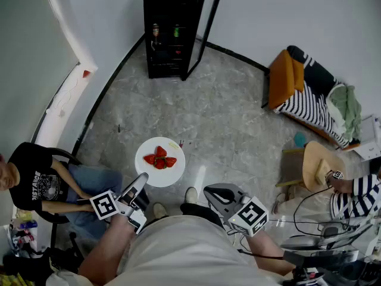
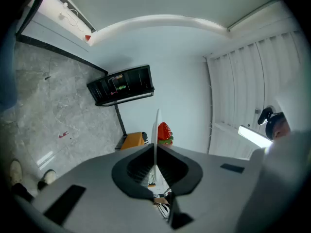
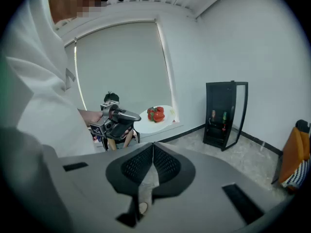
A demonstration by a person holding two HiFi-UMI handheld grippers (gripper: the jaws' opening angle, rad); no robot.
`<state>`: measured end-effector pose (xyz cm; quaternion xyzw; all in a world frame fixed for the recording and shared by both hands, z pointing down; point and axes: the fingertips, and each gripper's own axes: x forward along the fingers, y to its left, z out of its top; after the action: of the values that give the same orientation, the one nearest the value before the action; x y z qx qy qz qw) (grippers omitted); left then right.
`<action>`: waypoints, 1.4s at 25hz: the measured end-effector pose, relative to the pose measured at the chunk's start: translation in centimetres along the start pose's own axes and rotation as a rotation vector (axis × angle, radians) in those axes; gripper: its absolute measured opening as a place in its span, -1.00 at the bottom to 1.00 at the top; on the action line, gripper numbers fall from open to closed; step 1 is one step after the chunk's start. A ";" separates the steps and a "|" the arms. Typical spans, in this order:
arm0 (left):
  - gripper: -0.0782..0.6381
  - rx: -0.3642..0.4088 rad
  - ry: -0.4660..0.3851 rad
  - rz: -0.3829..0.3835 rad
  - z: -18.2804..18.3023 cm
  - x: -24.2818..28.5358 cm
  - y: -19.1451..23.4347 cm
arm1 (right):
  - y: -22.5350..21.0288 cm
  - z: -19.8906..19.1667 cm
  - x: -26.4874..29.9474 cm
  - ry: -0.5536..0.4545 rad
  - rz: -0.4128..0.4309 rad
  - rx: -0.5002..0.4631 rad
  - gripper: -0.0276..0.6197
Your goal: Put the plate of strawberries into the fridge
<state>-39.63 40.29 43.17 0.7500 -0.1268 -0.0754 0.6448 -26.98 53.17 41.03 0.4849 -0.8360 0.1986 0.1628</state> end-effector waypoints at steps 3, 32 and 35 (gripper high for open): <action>-0.71 -0.007 0.009 -0.014 -1.3 1.9 -0.7 | -1.1 -0.2 -1.5 -0.010 -0.007 0.001 -0.86; -0.71 0.021 -0.049 0.061 6.6 23.6 3.2 | -24.3 6.6 1.1 -0.089 0.043 -0.029 -0.51; -0.71 0.020 -0.034 0.028 10.3 27.5 2.6 | -27.8 9.7 2.3 -0.076 0.008 -0.052 -0.51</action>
<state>-16.45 22.27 45.54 0.7532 -0.1490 -0.0776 0.6359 -4.48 34.17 38.47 0.4841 -0.8486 0.1588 0.1428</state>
